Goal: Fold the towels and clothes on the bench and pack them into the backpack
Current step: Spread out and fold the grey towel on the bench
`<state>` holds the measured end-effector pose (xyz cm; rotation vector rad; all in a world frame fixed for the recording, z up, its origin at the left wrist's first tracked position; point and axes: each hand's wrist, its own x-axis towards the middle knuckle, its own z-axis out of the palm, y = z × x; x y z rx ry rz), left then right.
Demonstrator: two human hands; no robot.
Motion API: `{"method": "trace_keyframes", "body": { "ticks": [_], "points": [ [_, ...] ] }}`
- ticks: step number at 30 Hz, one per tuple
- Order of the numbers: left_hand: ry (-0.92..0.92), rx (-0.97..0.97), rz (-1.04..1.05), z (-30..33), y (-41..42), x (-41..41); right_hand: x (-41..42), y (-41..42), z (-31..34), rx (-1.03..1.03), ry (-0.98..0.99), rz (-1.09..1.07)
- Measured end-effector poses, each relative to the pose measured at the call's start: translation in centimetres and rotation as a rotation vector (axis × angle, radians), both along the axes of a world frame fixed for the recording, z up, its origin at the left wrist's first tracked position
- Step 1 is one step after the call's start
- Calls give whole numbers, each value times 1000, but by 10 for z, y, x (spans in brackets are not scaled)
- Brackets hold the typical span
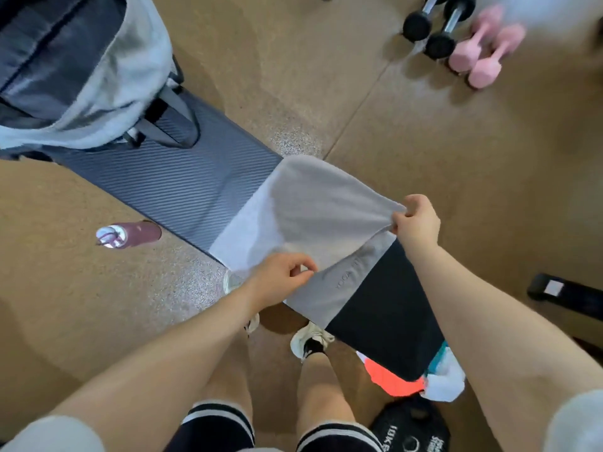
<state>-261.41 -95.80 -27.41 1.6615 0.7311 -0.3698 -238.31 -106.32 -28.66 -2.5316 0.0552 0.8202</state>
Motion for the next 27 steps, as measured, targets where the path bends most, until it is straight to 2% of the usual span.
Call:
{"method": "trace_keyframes", "body": {
  "ticks": [2, 6, 11, 14, 18, 21, 24, 27],
  "points": [
    [13, -3, -62, -3, -25, 12, 8, -24, -13, -20, 25, -65],
    [69, -29, -215, -21, -61, 23, 11, -48, -40, -48, 55, -60],
    [323, -80, -532, -58, -86, 22, 11, -69, -85, -115, 70, 59],
    [297, 118, -589, -80, -77, 28, 9, -76, -104, -126, 29, 101],
    [100, 449, -335, -98, -35, 61, 10, -78, -106, -11, 60, 20],
    [15, 608, -279, -106, 4, 102, 15, -74, -105, 4, 117, -47],
    [11, 736, -307, -119, 36, 144, 20, -71, -106, 20, 160, -69],
    [152, 765, -463, -135, 63, 167, 19, -76, -102, 84, 188, -89]
  ]
}}
